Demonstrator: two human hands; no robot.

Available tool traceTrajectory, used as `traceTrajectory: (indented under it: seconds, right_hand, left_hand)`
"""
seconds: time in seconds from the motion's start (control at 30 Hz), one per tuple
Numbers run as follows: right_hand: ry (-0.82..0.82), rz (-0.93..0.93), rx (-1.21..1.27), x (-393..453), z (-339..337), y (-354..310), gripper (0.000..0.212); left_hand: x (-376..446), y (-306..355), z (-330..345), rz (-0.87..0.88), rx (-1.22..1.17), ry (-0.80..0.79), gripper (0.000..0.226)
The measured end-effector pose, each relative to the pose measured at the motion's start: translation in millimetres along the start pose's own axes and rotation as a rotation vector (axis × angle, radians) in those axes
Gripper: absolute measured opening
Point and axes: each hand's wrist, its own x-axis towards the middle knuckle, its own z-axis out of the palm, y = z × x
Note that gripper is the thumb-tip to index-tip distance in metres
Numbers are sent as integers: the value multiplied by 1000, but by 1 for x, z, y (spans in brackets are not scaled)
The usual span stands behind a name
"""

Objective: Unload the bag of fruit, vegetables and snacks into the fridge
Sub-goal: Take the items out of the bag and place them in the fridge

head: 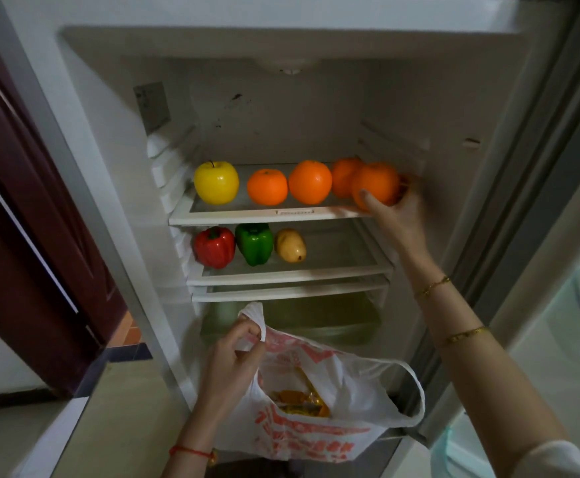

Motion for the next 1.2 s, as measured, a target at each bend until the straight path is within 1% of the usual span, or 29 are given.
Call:
traceTrajectory:
  seconds: [0.1,0.17,0.23,0.3,0.4,0.5,0.57,0.6,0.7,0.77,0.83,0.87,0.9,0.93,0.97,1.0,1.07,1.13,1.2]
  right_hand:
    - [-15,-10,-14,7,5,2,56]
    - [-18,-7,-36,12,7,4,52]
    - [9,-15,-66,17,11,5,47]
    - [28,-22,-118,24,15,7,53]
    - [5,10,-213,31,19,11,68]
    - [-6,12,-276,36,22,16,77]
    - [7,7,-309,36,22,19,79]
    - [11,1,-304,35,22,21,77]
    - [1,-16,-186,28,17,24,71]
    - [45,-57,-119,17,12,24,68]
    - [152,-140,-83,-3,7,25,53]
    - [181,-179,-63,-16,6,26,43]
    - [163,-199,-43,-33,5,25,32]
    - [97,-207,-24,-50,5,29,23]
    - [-7,-223,-31,-68,5,33,17]
    - [-134,-247,-67,-86,7,40,14]
    - [-428,-276,-188,-119,16,65,13]
    - [-704,-233,-310,-148,31,99,10]
    - [-899,-180,-431,-172,47,132,8]
  left_hand:
    - [1,0,0,-3,12,-4,28]
    - [2,-1,-1,-15,16,4,30]
    - [2,-1,-1,-19,4,6,23]
    - [3,0,-2,-42,-22,-2,9]
    - [4,-2,-2,-43,-14,10,13]
    - [4,-4,-4,-51,-17,8,11]
    - [4,-6,-5,-52,-10,18,10]
    - [4,-6,-6,-57,-14,21,8]
    - [1,0,-7,-61,-35,22,25]
    - [-1,4,-7,-56,-42,22,27]
    - [-4,6,-7,-46,-58,27,24]
    - [-5,6,-8,-36,-67,28,22]
    - [-6,6,-8,-35,-73,28,16]
    - [-7,5,-8,-34,-80,28,10]
    - [-8,5,-9,-27,-73,35,13]
    - [-9,4,-10,-16,-66,38,16]
    - [-12,4,-10,-15,-83,23,11]
    - [-16,3,-11,-19,-104,14,17]
    - [-20,2,-13,-38,-88,0,16]
